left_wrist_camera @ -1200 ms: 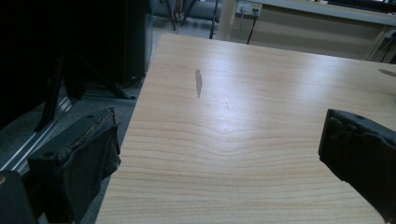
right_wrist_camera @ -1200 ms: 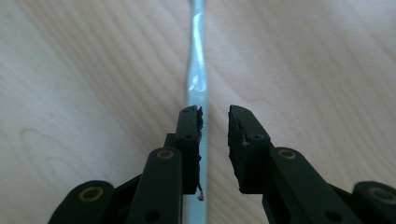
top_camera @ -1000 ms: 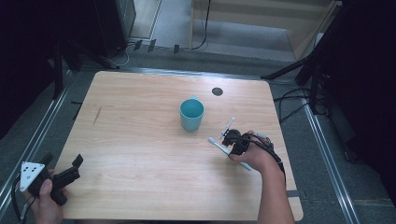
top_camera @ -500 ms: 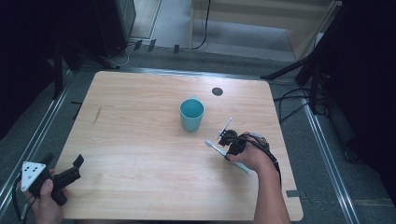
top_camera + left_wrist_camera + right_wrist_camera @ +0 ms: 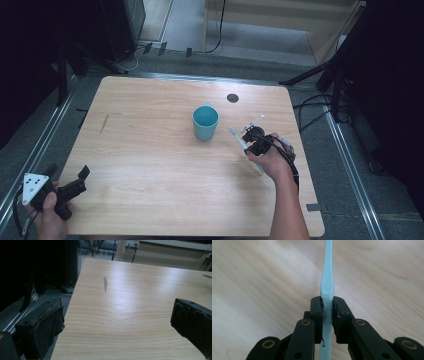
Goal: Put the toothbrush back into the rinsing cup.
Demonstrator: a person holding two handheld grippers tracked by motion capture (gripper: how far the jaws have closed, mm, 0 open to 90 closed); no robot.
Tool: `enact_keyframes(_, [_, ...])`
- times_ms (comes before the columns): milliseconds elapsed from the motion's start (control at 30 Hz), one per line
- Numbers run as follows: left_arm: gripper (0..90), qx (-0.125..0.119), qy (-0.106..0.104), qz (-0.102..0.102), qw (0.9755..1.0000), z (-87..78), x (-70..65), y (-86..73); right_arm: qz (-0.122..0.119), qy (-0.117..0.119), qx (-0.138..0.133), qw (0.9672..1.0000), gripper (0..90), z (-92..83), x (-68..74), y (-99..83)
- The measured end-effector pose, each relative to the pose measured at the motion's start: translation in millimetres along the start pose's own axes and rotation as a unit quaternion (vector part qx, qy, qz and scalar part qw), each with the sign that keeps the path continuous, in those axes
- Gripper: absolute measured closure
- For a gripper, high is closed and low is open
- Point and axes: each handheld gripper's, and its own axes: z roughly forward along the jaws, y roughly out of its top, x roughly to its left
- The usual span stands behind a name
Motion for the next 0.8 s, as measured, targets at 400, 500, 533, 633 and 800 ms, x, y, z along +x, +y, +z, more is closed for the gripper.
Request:
enact_keyframes(400, [0.0, -0.001, -0.002, -0.003, 1.0, 0.0, 0.4, 0.0, 0.144, -0.058, -0.163, 0.9743, 80.0, -21.7, -12.1, 6.4])
enact_keyframes(500, [0.0, -0.001, -0.002, -0.003, 1.0, -0.1, 0.7, 0.0, 0.161, -0.078, -0.21, 0.9612, 80.0, -27.4, -10.0, 9.4])
enact_keyframes(533, [0.0, -0.001, -0.002, -0.003, 1.0, -0.1, 0.8, 0.0, 0.168, -0.083, -0.222, 0.957, 80.0, -29.1, -9.3, 10.7])
enact_keyframes(633, [0.0, -0.001, -0.002, -0.004, 1.0, -0.1, 0.8, 0.0, 0.178, -0.091, -0.256, 0.9458, 80.0, -32.1, -6.1, 14.1])
enact_keyframes(800, [0.0, -0.001, -0.003, -0.004, 1.0, -0.1, 1.0, -0.1, 0.179, -0.103, -0.297, 0.9323, 80.0, -33.4, -0.6, 19.7])
